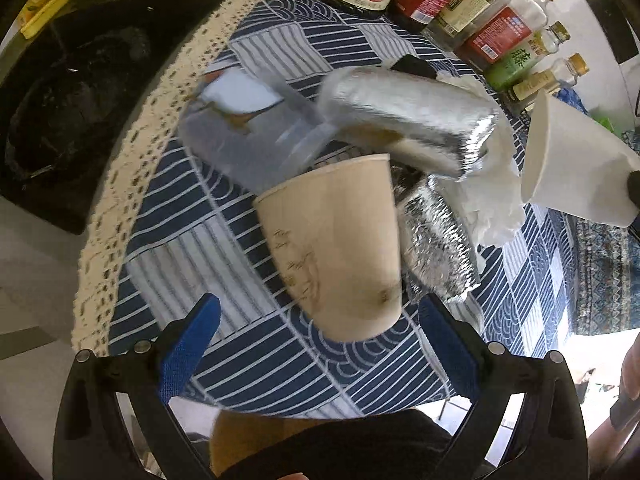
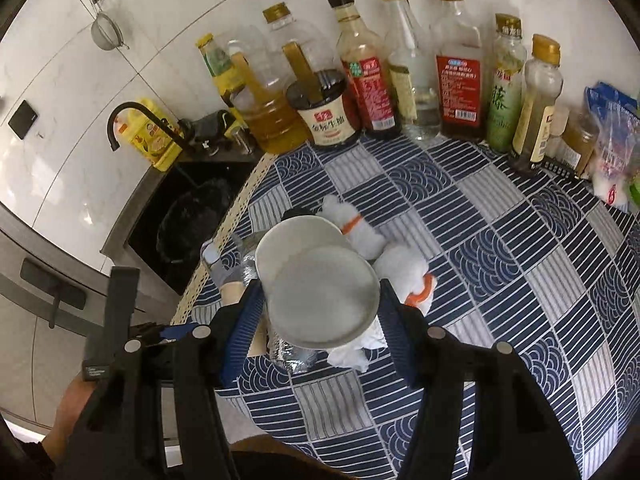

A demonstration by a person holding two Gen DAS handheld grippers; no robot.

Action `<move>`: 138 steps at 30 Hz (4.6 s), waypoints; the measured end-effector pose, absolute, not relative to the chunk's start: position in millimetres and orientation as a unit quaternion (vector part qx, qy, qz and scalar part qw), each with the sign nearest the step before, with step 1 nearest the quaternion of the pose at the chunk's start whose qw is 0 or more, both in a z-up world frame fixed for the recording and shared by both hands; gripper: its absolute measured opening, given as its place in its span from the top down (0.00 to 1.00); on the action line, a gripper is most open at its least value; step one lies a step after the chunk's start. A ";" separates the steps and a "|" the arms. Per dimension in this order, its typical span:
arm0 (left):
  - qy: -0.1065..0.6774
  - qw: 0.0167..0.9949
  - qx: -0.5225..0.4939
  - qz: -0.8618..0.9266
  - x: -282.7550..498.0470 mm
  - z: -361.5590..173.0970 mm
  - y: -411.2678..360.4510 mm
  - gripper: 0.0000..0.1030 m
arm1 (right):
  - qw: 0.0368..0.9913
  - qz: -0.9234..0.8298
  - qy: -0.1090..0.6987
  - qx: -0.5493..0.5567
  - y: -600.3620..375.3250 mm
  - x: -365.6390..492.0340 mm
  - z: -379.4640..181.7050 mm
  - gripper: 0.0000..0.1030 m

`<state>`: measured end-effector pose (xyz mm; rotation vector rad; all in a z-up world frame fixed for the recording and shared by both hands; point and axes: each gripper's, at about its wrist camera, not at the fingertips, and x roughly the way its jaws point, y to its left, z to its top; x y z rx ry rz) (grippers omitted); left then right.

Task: Collect trash
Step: 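Grasp the white paper cup with the right tool while the left tool grasps the brown paper cup, then carry both cups over the black trash bag in the sink, then open both tools to drop the cups into the trash bag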

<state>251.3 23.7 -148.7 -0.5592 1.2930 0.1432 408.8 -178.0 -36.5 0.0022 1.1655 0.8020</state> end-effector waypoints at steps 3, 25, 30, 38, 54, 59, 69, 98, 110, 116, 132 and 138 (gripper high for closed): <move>0.597 0.755 -0.263 0.067 255.6 -154.2 25.4 0.06 | 0.759 0.365 0.539 0.009 -184.2 411.7 -36.6 0.44; 0.601 0.743 -0.289 0.063 263.8 -159.9 23.0 0.44 | 0.754 0.373 0.540 0.031 -204.0 422.0 -38.1 0.44; 0.595 0.745 -0.292 0.069 256.2 -154.2 23.3 0.45 | 0.741 0.392 0.544 0.028 -192.3 421.4 -42.9 0.44; 0.581 0.753 -0.298 0.079 233.9 -138.4 25.5 0.46 | 0.729 0.422 0.539 0.012 -168.3 418.0 -40.7 0.44; 0.532 0.777 -0.315 0.117 186.1 -106.9 92.3 0.46 | 0.715 0.469 0.518 -0.023 -74.0 407.0 -35.7 0.44; 0.524 0.780 -0.320 0.118 180.9 -102.8 134.3 0.46 | 0.710 0.470 0.524 -0.029 -27.3 401.5 -39.1 0.44; 0.526 0.784 -0.316 0.098 183.1 -106.0 242.5 0.46 | 0.708 0.461 0.534 -0.040 84.1 387.0 -48.0 0.44; 0.578 0.768 -0.275 0.026 229.3 -135.4 406.2 0.45 | 0.716 0.361 0.598 0.002 259.4 384.3 -111.7 0.44; 0.591 0.751 -0.293 0.031 227.8 -149.3 425.6 0.24 | 0.710 0.345 0.614 0.024 265.4 388.9 -114.8 0.36; 0.590 0.755 -0.285 0.030 224.9 -146.1 424.7 0.24 | 0.714 0.342 0.610 0.026 262.7 385.9 -110.1 0.36; 0.582 0.762 -0.283 0.005 212.7 -133.6 406.4 0.24 | 0.733 0.314 0.602 0.036 221.1 352.7 -85.6 0.35; 0.582 0.770 -0.261 -0.015 217.5 -129.0 379.2 0.24 | 0.750 0.295 0.591 0.037 184.7 341.7 -73.0 0.34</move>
